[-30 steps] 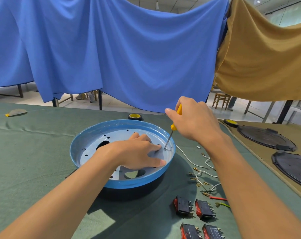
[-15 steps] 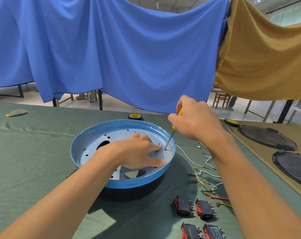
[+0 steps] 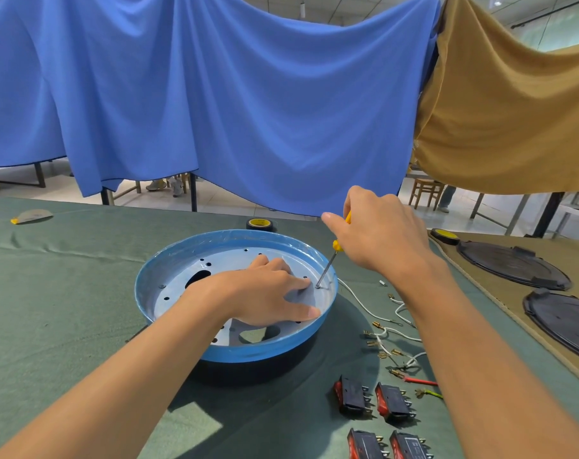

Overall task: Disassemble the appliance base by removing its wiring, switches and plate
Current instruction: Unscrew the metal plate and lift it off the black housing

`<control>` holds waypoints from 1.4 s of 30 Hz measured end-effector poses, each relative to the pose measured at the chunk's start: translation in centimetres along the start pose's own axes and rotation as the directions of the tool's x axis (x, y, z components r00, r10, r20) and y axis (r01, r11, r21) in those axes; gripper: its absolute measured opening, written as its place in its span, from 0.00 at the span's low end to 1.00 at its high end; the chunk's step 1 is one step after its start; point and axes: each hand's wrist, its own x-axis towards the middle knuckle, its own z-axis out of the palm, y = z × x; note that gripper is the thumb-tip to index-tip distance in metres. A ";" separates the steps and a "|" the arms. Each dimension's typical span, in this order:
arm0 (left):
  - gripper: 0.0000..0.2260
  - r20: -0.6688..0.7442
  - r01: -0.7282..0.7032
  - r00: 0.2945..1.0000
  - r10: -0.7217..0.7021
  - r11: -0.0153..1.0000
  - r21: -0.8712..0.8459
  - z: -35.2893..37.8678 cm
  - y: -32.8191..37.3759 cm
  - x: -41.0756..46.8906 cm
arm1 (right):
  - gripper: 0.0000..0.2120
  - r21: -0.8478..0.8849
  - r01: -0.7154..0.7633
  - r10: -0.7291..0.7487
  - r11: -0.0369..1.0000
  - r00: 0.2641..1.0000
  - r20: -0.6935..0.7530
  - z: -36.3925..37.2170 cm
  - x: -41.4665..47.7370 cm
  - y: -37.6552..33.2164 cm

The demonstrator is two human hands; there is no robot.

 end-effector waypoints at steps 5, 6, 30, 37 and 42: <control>0.28 0.004 0.003 1.000 -0.003 1.000 -0.005 0.0 0.0 0.0 | 0.10 0.098 0.017 -0.024 0.995 0.997 0.070 -0.2 0.1 -0.1; 0.28 0.006 0.005 1.000 -0.004 1.000 -0.007 0.0 0.0 0.0 | 0.10 0.094 0.020 -0.027 0.995 0.997 0.066 -0.2 0.1 -0.2; 0.29 0.005 0.006 1.000 -0.005 1.000 -0.017 0.1 -0.1 0.2 | 0.14 0.065 -0.027 0.026 0.998 0.999 0.022 0.0 0.2 -0.2; 0.29 0.003 0.004 1.000 -0.004 1.000 -0.011 0.1 -0.1 0.2 | 0.10 0.128 -0.013 0.003 0.992 0.997 0.078 -0.1 0.3 -0.2; 0.29 0.000 0.002 1.000 -0.002 1.000 -0.023 0.2 -0.2 0.2 | 0.16 0.071 -0.022 0.020 0.997 1.000 0.023 0.2 0.2 -0.1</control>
